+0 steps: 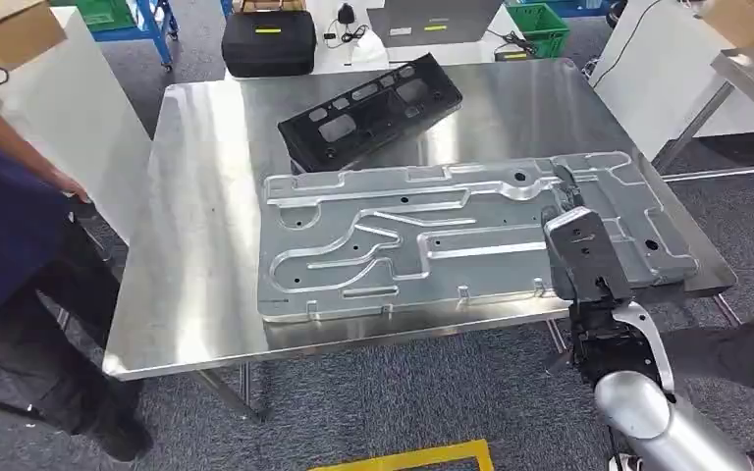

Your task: Take the parts from the cabinet and place them on the table.

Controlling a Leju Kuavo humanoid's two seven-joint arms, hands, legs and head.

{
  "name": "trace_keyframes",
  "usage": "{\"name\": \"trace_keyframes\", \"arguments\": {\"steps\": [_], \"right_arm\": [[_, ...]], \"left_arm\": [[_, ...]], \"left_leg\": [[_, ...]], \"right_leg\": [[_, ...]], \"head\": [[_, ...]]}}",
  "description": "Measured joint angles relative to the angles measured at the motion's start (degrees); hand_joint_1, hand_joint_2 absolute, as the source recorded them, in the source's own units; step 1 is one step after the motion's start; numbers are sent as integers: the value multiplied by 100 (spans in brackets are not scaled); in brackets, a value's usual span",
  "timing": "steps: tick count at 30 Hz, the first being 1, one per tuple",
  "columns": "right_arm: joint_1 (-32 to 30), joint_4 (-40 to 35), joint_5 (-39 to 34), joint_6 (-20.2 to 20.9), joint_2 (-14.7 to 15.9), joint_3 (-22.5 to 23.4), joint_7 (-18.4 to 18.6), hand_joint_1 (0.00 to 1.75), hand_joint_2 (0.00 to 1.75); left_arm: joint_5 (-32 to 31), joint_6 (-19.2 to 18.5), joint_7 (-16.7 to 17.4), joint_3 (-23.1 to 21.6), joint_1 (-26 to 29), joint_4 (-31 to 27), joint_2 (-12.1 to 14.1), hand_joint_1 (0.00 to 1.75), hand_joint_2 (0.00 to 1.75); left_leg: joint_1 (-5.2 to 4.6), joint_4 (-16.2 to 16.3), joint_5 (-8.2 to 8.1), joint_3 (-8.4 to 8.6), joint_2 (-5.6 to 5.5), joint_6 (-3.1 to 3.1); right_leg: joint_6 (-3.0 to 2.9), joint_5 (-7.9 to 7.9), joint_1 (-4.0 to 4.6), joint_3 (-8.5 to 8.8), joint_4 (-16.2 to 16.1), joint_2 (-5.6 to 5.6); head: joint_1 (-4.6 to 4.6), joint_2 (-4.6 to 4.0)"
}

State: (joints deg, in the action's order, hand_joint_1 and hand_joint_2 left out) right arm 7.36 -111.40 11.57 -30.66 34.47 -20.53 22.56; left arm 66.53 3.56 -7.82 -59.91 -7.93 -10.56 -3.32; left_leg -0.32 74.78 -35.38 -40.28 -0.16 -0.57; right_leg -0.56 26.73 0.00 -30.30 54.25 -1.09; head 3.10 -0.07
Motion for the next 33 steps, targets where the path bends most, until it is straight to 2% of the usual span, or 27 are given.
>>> {"name": "trace_keyframes", "arguments": {"steps": [1,2,3,4,5,6,9,10,12,13,14,15,17,18,19,20,21,22,24,25,26,28,29,30,31,32,33], "right_arm": [[-163,0,-77,-79,-9,62,-99,0,0],[-314,0,-151,-140,-26,138,-199,0,0],[-431,2,-273,-214,-39,214,-323,0,0],[-548,2,-406,-294,-50,294,-476,0,0],[-709,4,-529,-393,-55,430,-634,0,0],[-867,22,-649,-442,-74,557,-759,0,0],[-1129,98,-912,-501,-122,765,-988,0,0],[-1253,144,-1006,-510,-144,833,-1076,0,0],[-1464,298,-1161,-529,-210,978,-1188,0,0],[-1484,365,-1194,-542,-252,1019,-1233,0,0],[-1511,433,-1240,-558,-298,1047,-1290,0,0],[-1553,518,-1312,-573,-350,1073,-1349,0,0],[-1644,708,-1495,-604,-426,1119,-1449,0,0],[-1671,813,-1583,-619,-450,1143,-1491,0,0],[-1678,913,-1629,-632,-470,1172,-1515,0,0],[-1679,979,-1644,-641,-479,1213,-1535,0,175],[-1684,1014,-1651,-645,-490,1253,-1546,0,175],[-1666,1040,-1655,-654,-501,1274,-1548,0,175],[-1733,1152,-1664,-685,-529,1294,-1550,0,175],[-1756,1244,-1666,-728,-551,1290,-1522,0,175],[-1748,1360,-1692,-752,-573,1290,-1480,0,175],[-1754,1664,-1745,-805,-617,1285,-1412,0,175],[-1751,1911,-1791,-811,-656,1281,-1393,0,175],[-1751,2165,-1878,-807,-695,1274,-1382,0,175],[-1737,2432,-1977,-772,-743,1261,-1382,0,175],[-1695,2758,-2080,-704,-800,1242,-1382,0,175],[-1636,3114,-2184,-634,-853,1211,-1430,0,175]], "left_arm": [[24,2,4,0,2,0,2,0,0],[31,2,9,0,4,2,11,0,0],[44,2,26,0,16,2,26,0,0],[61,2,46,0,23,4,33,0,0],[85,-4,61,2,39,2,33,0,0],[90,-7,61,0,40,2,29,0,0],[111,-13,63,2,70,2,20,0,0],[133,-13,74,2,54,2,20,0,0],[144,-18,68,4,48,2,18,0,0],[144,-17,61,4,47,2,13,0,0],[142,-11,52,4,41,2,11,0,0],[134,-2,37,4,38,0,4,0,0],[99,9,-22,2,39,0,-6,0,0],[85,13,-52,2,41,-2,-17,0,0],[81,20,-59,2,42,-4,-33,0,0],[79,24,-61,2,37,-9,-61,0,0],[70,41,-66,2,32,-9,-63,0,0],[66,42,-66,2,36,-7,-59,0,0],[66,50,-68,2,39,-2,-48,0,0],[66,66,-68,2,40,2,-30,0,0],[66,68,-68,2,44,0,-30,0,0],[59,74,-66,2,41,0,-26,0,0],[44,74,-59,2,42,0,-11,0,0],[35,74,-52,2,43,0,0,0,0],[22,74,-46,2,41,0,2,0,0],[11,74,-37,0,43,0,11,0,0],[-4,74,-22,-4,43,0,22,0,0]], "left_leg": [[39,-29,231,131,6,-51],[84,-217,475,343,12,-97],[132,-543,599,618,18,-147],[188,-969,522,945,12,-203],[152,-1416,297,1208,-22,-223],[137,-1535,176,1220,-62,-54],[115,-1523,302,1064,-65,137],[118,-1522,359,1019,-49,198],[86,-1521,501,860,-61,267],[53,-1520,573,776,-59,284],[18,-1516,649,679,-53,305],[-22,-1516,689,575,-50,324],[-89,-1515,827,400,-33,345],[-121,-1516,887,342,-24,348],[-133,-1519,938,306,-14,351],[-136,-1513,980,294,3,341],[-167,-1515,1017,281,13,330],[-160,-1517,1074,241,47,303],[-141,-1553,1178,226,79,259],[-140,-1508,1171,199,50,232],[-131,-1411,955,158,-5,162],[-71,-755,341,-30,-16,55],[-36,-346,136,-124,-15,1],[-5,-103,128,-151,-7,-46],[22,-81,261,-84,0,-87],[50,-246,443,67,12,-125],[85,-577,602,317,23,-160]], "right_leg": [[39,-46,-22,-110,42,-19],[78,-85,-52,-227,107,-38],[119,-112,-84,-346,189,-38],[163,-134,-99,-445,293,-36],[204,-132,-104,-559,391,-31],[266,-177,-105,-603,433,-35],[345,-356,-142,-652,378,-33],[372,-193,-155,-687,433,9],[388,590,-147,-800,1062,52],[378,908,-146,-852,1449,56],[352,1116,-139,-853,1784,56],[318,1113,-114,-817,1990,57],[185,589,-30,-562,1884,67],[89,366,39,-314,1600,69],[-22,338,119,2,1189,69],[-137,525,199,345,673,59],[-195,670,180,576,258,33],[-195,751,208,594,130,35],[-205,656,227,556,81,36],[-148,530,152,576,-26,3],[-141,472,150,549,-47,22],[-155,395,117,456,-40,19],[-132,357,108,410,-39,16],[-106,329,89,362,-30,8],[-80,307,66,313,-8,4],[-57,294,36,276,28,3],[-31,291,3,224,80,4]], "head": [[-13,0],[-13,0],[-15,2],[-26,0],[-77,0],[-53,2],[-15,0],[-24,0],[72,0],[134,0],[160,0],[188,0],[236,0],[238,0],[236,0],[214,0],[215,0],[206,0],[210,0],[249,0],[221,0],[107,0],[68,2],[39,2],[33,0],[24,0],[17,0]]}}
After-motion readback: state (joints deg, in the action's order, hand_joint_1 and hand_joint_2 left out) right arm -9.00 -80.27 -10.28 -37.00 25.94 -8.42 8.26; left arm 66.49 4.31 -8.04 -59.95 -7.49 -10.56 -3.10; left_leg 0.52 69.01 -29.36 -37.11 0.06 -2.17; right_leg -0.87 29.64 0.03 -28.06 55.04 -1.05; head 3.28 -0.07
